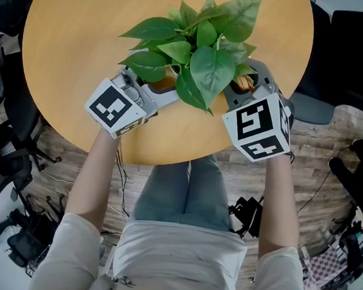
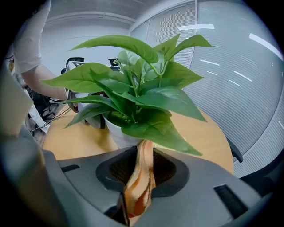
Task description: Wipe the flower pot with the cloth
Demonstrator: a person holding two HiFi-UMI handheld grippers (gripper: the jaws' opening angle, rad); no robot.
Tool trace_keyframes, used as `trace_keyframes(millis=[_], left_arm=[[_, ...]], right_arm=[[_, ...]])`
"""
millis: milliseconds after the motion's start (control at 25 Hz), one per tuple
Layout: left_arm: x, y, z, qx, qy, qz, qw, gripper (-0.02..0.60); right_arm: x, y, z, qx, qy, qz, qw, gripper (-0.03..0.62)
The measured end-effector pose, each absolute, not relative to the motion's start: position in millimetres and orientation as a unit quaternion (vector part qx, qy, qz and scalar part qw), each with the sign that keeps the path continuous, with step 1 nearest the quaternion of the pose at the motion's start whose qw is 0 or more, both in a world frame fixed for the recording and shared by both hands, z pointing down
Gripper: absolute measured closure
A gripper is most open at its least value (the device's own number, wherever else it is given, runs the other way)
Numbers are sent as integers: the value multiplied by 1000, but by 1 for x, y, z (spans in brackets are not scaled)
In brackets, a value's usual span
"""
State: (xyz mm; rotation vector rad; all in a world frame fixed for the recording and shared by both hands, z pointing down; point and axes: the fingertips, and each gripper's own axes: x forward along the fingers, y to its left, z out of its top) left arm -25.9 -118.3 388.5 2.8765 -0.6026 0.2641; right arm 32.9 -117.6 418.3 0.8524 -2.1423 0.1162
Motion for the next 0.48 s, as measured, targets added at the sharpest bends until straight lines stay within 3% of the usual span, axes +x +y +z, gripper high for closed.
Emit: trace_keyframes(millis=[480], left_arm=[[-24,-118,390,959,-249,86,103,172]], right_arm=[[32,-111,422,335,-848,50,407,502]])
